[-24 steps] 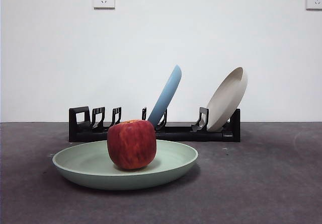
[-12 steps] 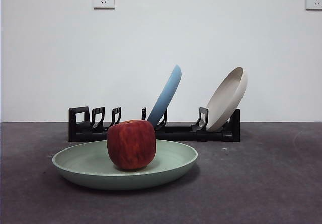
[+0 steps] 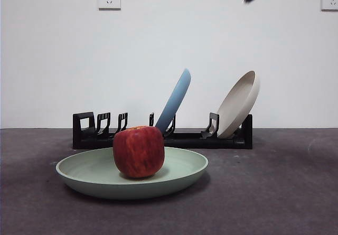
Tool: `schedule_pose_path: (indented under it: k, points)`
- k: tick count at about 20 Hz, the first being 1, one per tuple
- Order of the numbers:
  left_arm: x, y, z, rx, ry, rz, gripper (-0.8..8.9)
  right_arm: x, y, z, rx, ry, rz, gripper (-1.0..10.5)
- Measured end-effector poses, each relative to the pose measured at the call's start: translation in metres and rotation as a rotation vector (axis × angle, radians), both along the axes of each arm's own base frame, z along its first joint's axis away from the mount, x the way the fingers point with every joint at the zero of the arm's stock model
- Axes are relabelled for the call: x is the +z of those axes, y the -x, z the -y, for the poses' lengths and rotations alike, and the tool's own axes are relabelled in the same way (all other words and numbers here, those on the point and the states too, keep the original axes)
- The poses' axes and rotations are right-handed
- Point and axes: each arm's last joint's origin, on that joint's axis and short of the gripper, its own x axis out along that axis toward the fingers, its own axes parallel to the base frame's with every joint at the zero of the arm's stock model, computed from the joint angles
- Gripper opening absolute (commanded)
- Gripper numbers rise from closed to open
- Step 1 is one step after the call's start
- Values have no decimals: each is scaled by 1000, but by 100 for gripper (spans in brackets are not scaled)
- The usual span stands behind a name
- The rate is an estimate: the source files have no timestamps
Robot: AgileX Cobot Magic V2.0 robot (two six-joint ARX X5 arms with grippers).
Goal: Take the green plate from the plate rack,put the plate on the table,take the apple from the table,put the apple in the plate
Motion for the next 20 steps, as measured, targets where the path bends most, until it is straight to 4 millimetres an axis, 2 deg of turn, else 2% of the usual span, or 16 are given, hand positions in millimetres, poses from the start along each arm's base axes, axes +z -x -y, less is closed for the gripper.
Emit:
schedule_pose_path:
  k: [2, 4, 7, 10, 13, 16, 20]
  points:
    - [-19, -6, -13, 49, 21, -35, -9, -28, 0, 0, -16, -34, 13, -11]
    - [-40, -3, -23, 103, 53, -38, -9, -59, 1, 1, -35, -62, 7, -11]
    - [-68, 12, -34, 149, 140, -8, -9, -97, 11, 4, -102, -70, 32, -11]
    - [-94, 31, -44, 202, 225, 29, -9, -120, 28, 7, -107, -91, 77, -11]
    - [-111, 46, -51, 238, 267, 42, -9, -128, 40, 8, -77, -98, 68, -11]
    - [-109, 48, -53, 242, 276, 49, 0, -127, 39, 8, -83, -109, 75, 1]
    - [-116, 46, -52, 249, 241, -8, -1, -127, 39, 8, -86, -111, 73, 1]
